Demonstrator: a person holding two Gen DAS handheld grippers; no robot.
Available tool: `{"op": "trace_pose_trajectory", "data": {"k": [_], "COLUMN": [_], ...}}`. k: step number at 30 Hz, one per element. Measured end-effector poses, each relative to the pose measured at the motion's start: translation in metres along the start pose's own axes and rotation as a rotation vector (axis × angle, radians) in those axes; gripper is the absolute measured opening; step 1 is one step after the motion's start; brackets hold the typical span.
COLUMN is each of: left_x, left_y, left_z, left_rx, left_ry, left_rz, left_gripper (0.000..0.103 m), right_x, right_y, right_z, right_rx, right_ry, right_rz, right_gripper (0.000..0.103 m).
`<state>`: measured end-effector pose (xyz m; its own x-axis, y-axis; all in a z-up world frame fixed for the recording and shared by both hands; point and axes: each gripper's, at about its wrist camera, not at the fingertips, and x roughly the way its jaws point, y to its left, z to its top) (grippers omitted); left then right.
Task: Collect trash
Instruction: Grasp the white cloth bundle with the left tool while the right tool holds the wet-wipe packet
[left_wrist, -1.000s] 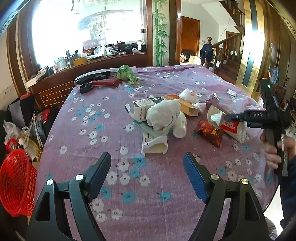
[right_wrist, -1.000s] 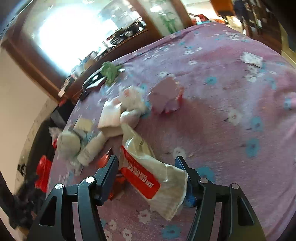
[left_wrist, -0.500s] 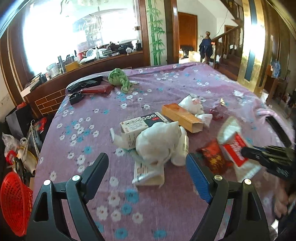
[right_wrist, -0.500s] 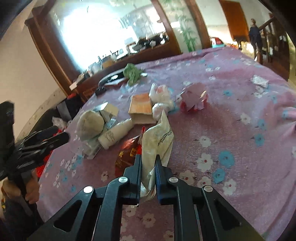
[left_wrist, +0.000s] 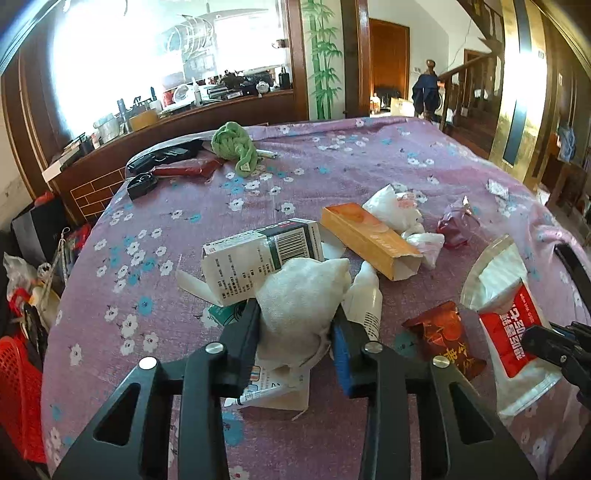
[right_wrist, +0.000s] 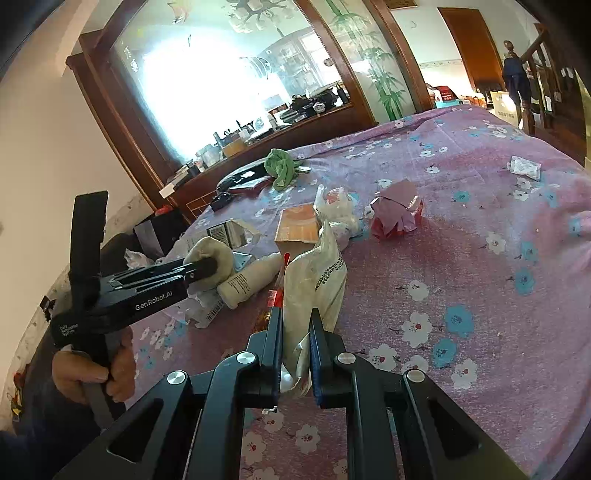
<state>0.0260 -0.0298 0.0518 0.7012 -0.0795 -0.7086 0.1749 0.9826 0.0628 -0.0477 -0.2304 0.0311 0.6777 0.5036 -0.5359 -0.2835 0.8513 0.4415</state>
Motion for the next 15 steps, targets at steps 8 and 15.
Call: {"op": "trace_pose_trajectory", "data": {"k": [8, 15], "left_x": [-0.048, -0.085], "left_y": [0.008, 0.02], "left_z": [-0.022, -0.063], "left_rx": [-0.041, -0.08], "left_ry": [-0.077, -0.143], "left_rz": [-0.048, -0.035], "left_gripper": [0.03, 0.03], "right_x": [-0.007, -0.019], "right_y": [0.0, 0.035], "right_z": [0.0, -0.017], "right_rx": [0.008, -0.015], "right_ry": [-0.035, -0.081], "right_rz": [-0.013, 0.003], "right_gripper": [0.013, 0.013]}}
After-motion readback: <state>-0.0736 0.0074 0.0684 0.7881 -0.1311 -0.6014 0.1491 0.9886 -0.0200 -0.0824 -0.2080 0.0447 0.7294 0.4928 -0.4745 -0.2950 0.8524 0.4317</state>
